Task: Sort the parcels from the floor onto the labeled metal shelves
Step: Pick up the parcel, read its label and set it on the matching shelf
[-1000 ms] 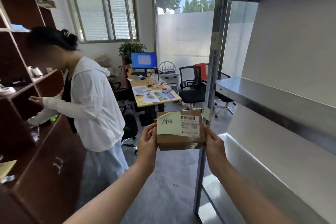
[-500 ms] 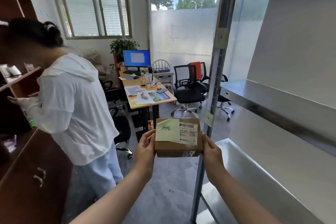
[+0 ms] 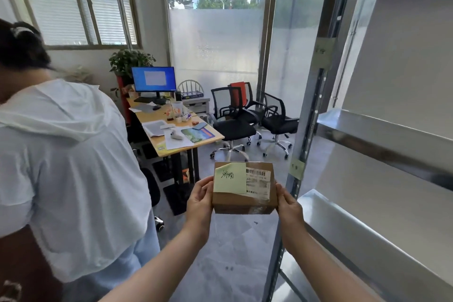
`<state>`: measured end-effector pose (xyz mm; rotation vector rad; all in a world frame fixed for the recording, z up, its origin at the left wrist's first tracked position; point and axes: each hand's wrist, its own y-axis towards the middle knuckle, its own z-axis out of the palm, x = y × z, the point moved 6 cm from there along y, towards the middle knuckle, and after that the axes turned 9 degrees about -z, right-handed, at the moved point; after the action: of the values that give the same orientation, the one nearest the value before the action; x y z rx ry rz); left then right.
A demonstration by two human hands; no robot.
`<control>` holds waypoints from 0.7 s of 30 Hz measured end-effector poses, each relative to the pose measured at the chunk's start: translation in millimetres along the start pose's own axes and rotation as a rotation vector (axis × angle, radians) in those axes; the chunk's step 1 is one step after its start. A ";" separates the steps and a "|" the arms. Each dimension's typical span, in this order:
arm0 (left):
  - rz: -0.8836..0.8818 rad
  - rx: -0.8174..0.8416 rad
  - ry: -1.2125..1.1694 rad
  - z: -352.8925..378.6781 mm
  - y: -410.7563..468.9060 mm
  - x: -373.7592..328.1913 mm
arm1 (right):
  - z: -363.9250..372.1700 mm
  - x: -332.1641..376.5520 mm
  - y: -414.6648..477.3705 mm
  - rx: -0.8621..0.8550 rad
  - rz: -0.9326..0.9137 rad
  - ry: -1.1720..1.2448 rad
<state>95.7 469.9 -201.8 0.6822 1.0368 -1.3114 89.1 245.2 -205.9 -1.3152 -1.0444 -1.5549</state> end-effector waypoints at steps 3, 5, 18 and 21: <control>-0.019 0.049 0.019 -11.5 11.0 0.6 | 12.6 -6.4 -7.6 -0.013 -0.006 0.000; -0.031 0.066 0.036 -16.6 18.2 2.5 | 17.0 -9.6 -11.1 -0.035 -0.011 0.002; -0.115 0.119 0.057 -8.3 64.1 18.6 | 21.8 -21.9 16.9 -0.094 0.003 0.023; -0.118 0.128 0.082 -1.6 79.0 20.7 | 21.9 -27.3 31.0 -0.106 0.000 0.035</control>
<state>171.1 475.9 -232.6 0.7862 1.0795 -1.4724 128.1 258.4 -228.2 -1.3542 -0.9516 -1.6469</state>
